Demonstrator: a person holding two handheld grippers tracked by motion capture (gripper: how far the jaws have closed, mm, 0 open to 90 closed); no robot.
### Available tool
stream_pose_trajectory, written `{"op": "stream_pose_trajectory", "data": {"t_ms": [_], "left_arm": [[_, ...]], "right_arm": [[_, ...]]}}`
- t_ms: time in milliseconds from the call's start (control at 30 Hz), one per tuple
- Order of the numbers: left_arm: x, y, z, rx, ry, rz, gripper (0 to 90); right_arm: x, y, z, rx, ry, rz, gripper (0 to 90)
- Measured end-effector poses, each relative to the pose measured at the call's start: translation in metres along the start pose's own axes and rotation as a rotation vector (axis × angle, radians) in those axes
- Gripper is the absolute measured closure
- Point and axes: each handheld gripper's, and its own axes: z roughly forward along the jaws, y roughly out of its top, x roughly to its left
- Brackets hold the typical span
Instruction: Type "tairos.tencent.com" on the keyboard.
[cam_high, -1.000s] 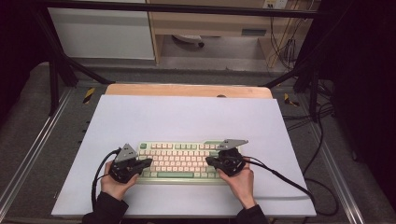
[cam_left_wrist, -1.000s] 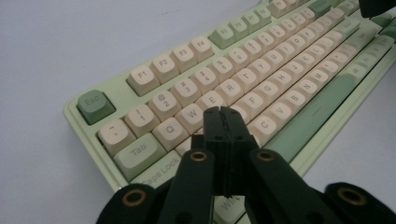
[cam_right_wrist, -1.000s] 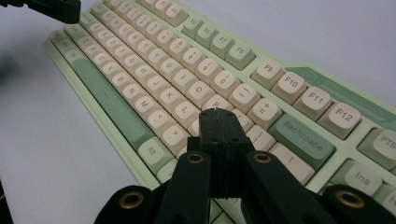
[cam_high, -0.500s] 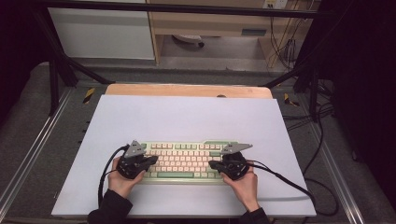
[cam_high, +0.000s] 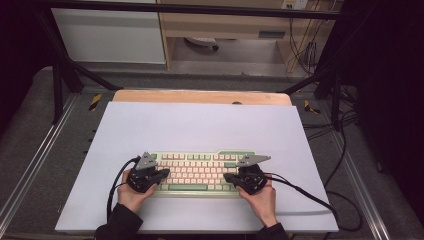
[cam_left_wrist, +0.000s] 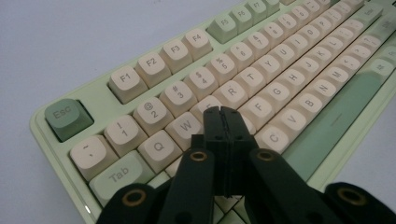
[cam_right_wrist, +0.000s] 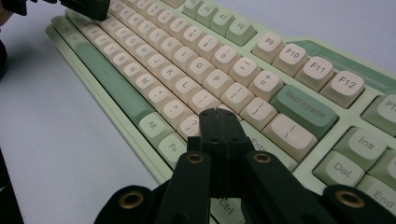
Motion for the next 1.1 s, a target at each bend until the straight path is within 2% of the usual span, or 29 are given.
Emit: {"op": "stream_pose_trajectory", "data": {"t_ms": [267, 767, 1100], "left_arm": [[0.0, -0.003, 0.002, 0.003, 0.002, 0.009, 90.0], [0.002, -0.007, -0.015, -0.027, -0.002, 0.005, 90.0], [0.001, -0.008, -0.017, -0.027, -0.002, 0.009, 90.0]], "right_arm": [[0.0, -0.001, 0.001, 0.0, 0.001, -0.003, 90.0], [0.003, 0.0, 0.0, -0.008, 0.01, 0.007, 90.0], [0.005, 0.001, 0.002, -0.019, 0.028, 0.005, 90.0]]}}
